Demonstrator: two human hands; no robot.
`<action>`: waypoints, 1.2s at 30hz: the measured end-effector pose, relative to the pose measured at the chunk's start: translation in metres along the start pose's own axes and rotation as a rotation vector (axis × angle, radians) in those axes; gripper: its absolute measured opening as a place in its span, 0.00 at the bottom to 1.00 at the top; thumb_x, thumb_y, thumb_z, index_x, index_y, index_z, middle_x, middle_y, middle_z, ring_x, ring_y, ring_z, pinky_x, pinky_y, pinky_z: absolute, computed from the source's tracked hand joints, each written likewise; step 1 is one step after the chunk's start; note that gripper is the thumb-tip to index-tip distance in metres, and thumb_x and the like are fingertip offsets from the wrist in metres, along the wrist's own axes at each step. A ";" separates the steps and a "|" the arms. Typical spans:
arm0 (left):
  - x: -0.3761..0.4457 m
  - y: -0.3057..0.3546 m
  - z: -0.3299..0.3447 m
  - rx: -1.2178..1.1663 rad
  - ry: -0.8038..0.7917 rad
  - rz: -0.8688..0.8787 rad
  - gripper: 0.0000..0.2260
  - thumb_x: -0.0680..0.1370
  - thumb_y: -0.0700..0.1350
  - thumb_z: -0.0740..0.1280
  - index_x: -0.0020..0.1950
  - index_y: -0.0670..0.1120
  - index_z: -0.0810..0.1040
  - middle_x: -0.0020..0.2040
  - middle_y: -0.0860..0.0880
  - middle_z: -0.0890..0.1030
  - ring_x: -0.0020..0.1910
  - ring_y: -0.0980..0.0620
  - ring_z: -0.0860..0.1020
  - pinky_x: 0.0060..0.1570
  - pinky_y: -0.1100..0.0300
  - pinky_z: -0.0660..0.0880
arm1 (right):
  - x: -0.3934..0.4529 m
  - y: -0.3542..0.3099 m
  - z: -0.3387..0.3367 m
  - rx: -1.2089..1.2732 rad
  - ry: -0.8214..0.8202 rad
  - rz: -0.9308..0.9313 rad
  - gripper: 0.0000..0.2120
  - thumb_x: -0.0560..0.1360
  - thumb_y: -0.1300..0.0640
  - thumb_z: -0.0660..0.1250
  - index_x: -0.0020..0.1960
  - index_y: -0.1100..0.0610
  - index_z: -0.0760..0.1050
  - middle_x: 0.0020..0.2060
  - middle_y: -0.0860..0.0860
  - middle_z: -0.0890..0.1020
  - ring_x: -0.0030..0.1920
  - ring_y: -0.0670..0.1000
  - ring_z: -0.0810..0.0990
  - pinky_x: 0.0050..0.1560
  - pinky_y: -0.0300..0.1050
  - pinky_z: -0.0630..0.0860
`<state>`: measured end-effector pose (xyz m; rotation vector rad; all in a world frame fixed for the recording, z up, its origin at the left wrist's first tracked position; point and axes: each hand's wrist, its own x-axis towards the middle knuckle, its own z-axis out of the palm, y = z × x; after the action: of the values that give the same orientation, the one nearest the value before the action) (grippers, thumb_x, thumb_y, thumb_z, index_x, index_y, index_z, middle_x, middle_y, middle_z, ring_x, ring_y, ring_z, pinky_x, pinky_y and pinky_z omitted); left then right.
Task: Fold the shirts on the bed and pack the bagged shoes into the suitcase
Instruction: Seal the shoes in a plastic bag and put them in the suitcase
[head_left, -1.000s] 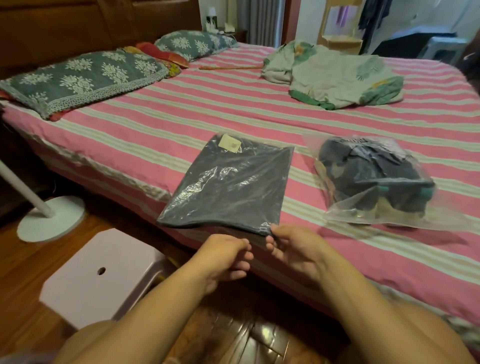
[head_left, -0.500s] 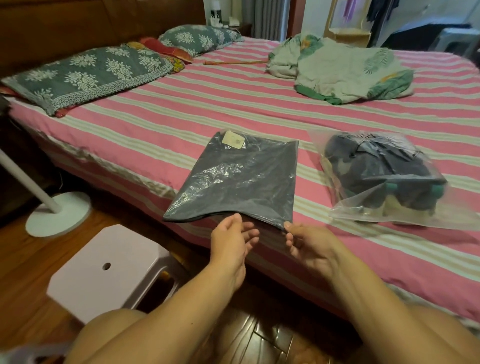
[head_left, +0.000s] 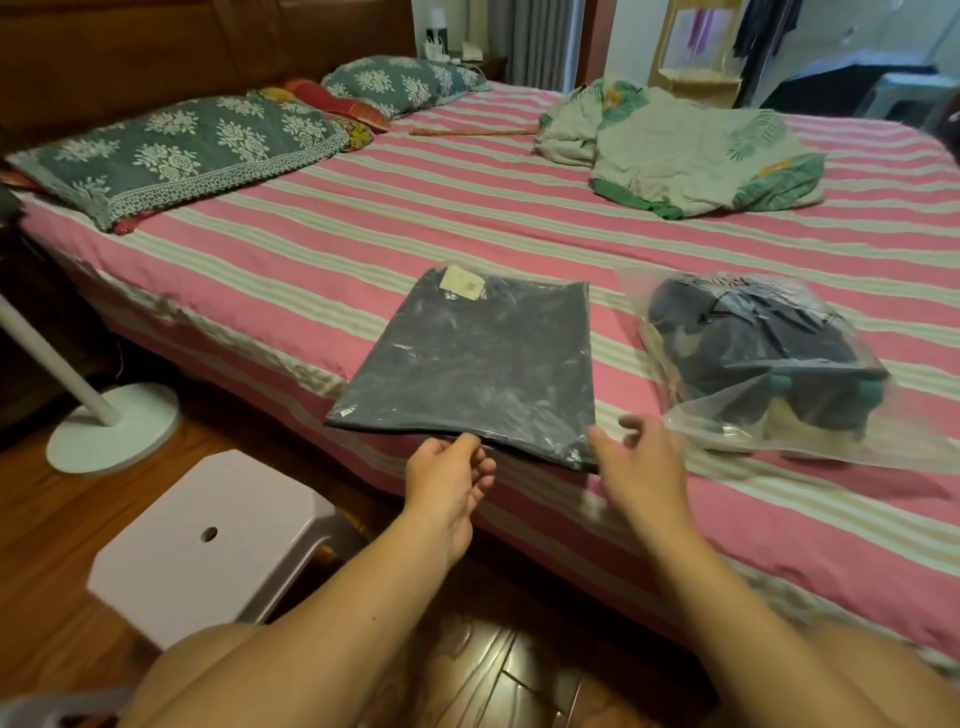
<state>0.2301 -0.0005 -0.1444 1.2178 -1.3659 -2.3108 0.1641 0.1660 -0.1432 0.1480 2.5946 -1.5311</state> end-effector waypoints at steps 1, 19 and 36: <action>-0.001 -0.001 0.001 -0.003 -0.009 -0.005 0.02 0.80 0.38 0.67 0.49 0.43 0.75 0.39 0.46 0.79 0.34 0.53 0.79 0.39 0.58 0.78 | -0.004 0.000 0.002 -0.214 0.077 -0.218 0.24 0.75 0.44 0.71 0.66 0.53 0.72 0.59 0.53 0.72 0.54 0.52 0.77 0.59 0.49 0.74; -0.012 0.005 -0.015 1.565 0.208 1.036 0.20 0.78 0.63 0.66 0.36 0.49 0.75 0.35 0.49 0.79 0.37 0.43 0.80 0.35 0.55 0.68 | -0.002 0.001 0.017 0.174 -0.016 0.104 0.14 0.76 0.66 0.66 0.58 0.54 0.69 0.42 0.57 0.84 0.32 0.51 0.84 0.34 0.48 0.80; 0.019 -0.001 -0.015 1.739 -0.048 1.404 0.20 0.55 0.29 0.75 0.37 0.44 0.72 0.37 0.47 0.69 0.34 0.47 0.68 0.31 0.55 0.57 | 0.008 0.003 0.006 0.745 -0.128 0.449 0.10 0.80 0.59 0.69 0.42 0.59 0.72 0.29 0.52 0.71 0.22 0.43 0.66 0.18 0.34 0.64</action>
<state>0.2293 -0.0196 -0.1586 -0.0785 -2.7645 0.0779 0.1567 0.1626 -0.1496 0.6200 1.6189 -2.1148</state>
